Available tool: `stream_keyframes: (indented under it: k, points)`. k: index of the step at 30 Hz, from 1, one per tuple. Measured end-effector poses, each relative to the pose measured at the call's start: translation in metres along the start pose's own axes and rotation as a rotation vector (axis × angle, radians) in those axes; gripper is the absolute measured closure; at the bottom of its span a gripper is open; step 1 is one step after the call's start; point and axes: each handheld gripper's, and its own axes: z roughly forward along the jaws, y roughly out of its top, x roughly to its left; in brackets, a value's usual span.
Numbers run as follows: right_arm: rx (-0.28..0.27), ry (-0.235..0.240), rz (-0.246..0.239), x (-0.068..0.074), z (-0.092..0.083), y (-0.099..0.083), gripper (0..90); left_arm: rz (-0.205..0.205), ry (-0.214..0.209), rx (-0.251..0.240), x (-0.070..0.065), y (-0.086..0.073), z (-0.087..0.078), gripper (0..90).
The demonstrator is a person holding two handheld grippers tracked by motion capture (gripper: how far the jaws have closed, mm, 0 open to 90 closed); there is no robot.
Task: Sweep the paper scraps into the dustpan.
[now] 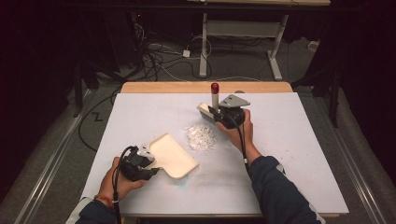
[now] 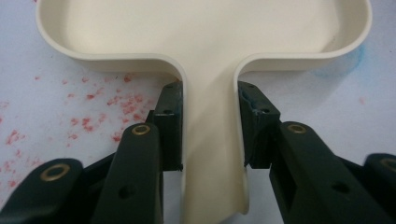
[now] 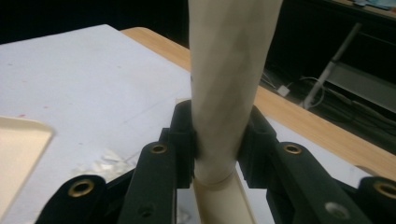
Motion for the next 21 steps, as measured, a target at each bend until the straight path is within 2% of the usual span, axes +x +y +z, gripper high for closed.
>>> stream_keyframes:
  k: [1, 4, 6, 11, 18, 21]
  points:
    - [-0.005, 0.025, 0.005, 0.006, 0.000, -0.002, 71.3, -0.002, -0.002, 0.000, 0.000, 0.001, 0.000, 63.3]
    - [-0.006, 0.034, -0.012, 0.015, -0.001, -0.002, 71.2, 0.000, 0.000, 0.001, 0.000, 0.002, 0.001, 63.2]
    - [-0.021, 0.076, -0.007, 0.023, -0.003, -0.002, 71.2, -0.002, 0.000, 0.002, -0.001, 0.003, 0.002, 63.3]
    - [-0.027, 0.116, -0.010, 0.038, -0.007, -0.003, 71.0, -0.002, 0.000, 0.006, -0.003, 0.004, 0.003, 63.3]
    - [-0.043, 0.166, -0.015, 0.051, -0.013, -0.004, 71.0, -0.004, -0.001, 0.009, -0.004, 0.007, 0.006, 63.2]
    - [-0.041, 0.195, -0.055, 0.066, -0.018, -0.003, 71.1, -0.002, -0.002, 0.010, -0.004, 0.009, 0.008, 63.2]
